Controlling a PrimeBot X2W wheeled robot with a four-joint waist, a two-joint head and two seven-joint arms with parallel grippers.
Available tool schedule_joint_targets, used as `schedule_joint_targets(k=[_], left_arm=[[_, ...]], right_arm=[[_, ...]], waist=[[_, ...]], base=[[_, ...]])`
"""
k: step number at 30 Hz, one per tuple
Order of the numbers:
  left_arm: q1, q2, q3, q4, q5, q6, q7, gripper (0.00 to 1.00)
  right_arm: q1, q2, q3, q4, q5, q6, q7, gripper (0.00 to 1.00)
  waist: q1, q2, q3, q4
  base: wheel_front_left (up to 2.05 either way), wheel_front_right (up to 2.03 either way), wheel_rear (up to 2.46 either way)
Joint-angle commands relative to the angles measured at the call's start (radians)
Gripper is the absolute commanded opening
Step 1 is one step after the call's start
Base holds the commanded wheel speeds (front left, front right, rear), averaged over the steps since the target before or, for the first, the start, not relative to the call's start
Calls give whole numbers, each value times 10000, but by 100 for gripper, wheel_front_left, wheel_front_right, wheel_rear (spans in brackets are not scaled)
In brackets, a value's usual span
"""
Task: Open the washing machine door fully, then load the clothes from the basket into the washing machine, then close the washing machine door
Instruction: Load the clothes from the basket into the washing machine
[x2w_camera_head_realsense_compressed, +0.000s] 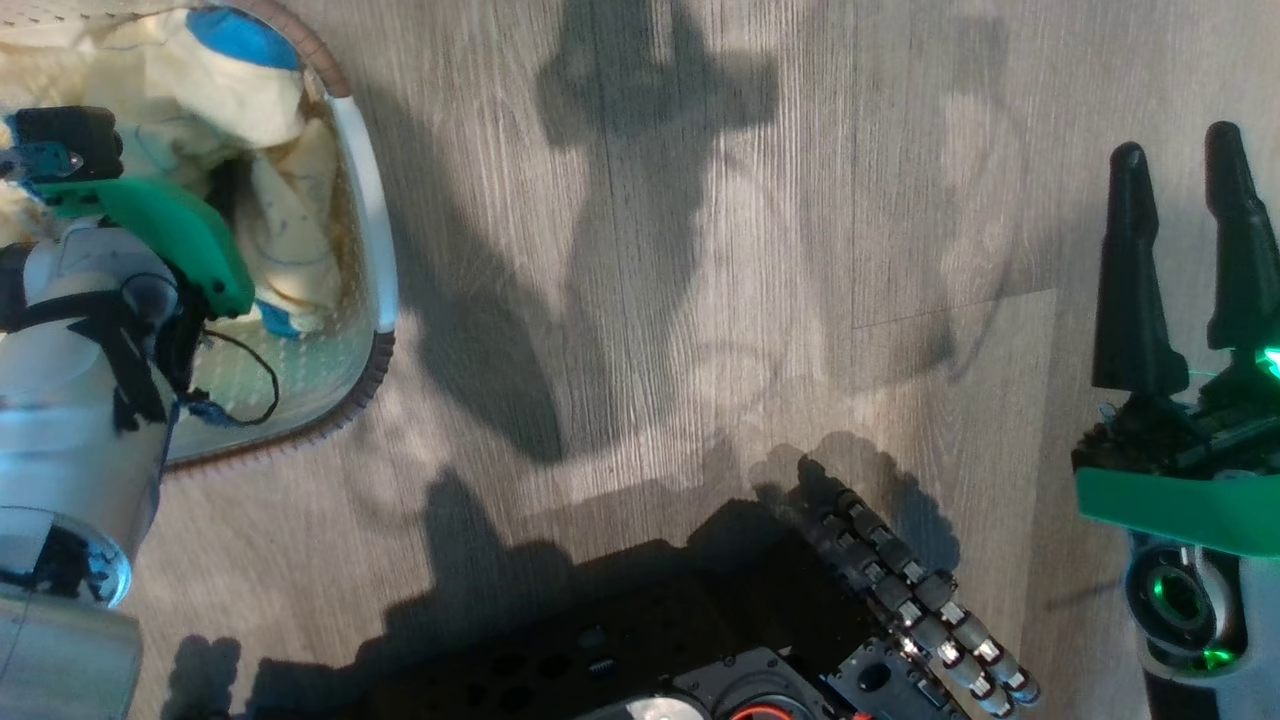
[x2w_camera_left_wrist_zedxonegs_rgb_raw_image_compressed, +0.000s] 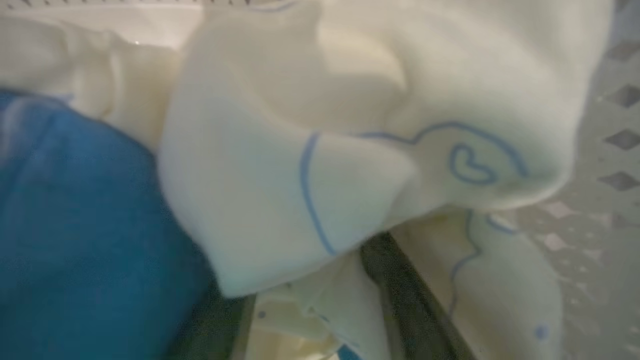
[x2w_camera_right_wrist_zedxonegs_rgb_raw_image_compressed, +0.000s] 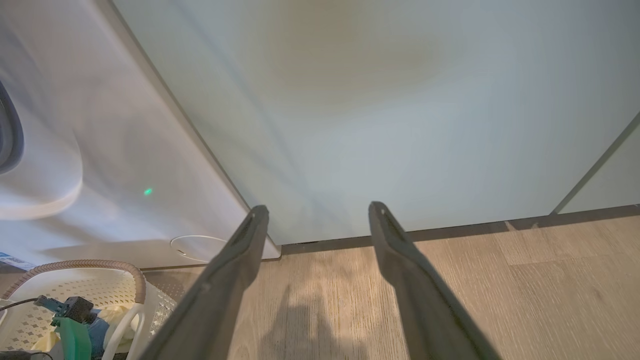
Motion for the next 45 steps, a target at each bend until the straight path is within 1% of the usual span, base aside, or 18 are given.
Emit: schedule_joint_targets(k=[1, 2, 9, 10, 14, 19, 24, 25, 27, 36, 45], left_arm=[[201, 291, 78, 187, -7, 27, 91, 20], [179, 290, 33, 231, 20, 24, 106, 0], [113, 204, -239, 365, 127, -19, -95, 0], [88, 84, -275, 298, 102, -36, -362, 0], [173, -198, -523, 188, 191, -63, -709, 0], [271, -400, -681, 22, 310, -61, -1065, 0], [540, -540, -674, -543, 483, 182, -1208, 0], [540, -540, -674, -543, 483, 182, -1208, 0], [730, -567, -554, -1031, 538, 326, -1214, 0], [2274, -611, 238, -4136, 1286, 954, -1219, 0], [4087, -645, 1099, -6853, 2079, 1318, -1220, 0]], right_arm=[[523, -110, 117, -330, 46, 8, -93, 100], [528, -110, 109, -332, 41, 8, -93, 100], [357, -110, 132, -258, 88, 8, -93, 100], [310, -110, 56, -207, 74, 8, -93, 100], [256, -110, -92, -149, -87, 8, -93, 100], [293, -110, -403, -76, -342, 8, -93, 100], [388, -110, -647, 54, -704, 8, -93, 100], [388, -110, -647, 54, -704, 8, -93, 100], [437, -110, -707, 103, -843, 8, -93, 100], [809, -110, -1041, 635, -1406, 8, -93, 100], [1405, -110, -1313, 941, -1725, 8, -93, 100]], waist=[[1, -1, 10, 19], [1, -1, 13, 23], [1, -1, -31, 75], [1, -1, -120, 200], [1, -1, -428, 501], [1, -1, -900, 923], [1, -1, -1552, 1347], [1, -1, -1552, 1347], [1, -1, -1824, 1512], [1, -1, -3232, 2142], [1, -1, -4890, 2582]], base=[[0, 0, 0], [0, 0, 0], [0, 0, 0], [0, 0, 0], [0, 0, 0], [0, 0, 0], [0, 0, 0], [0, 0, 0], [0, 0, 0], [0, 0, 0], [0, 0, 0]])
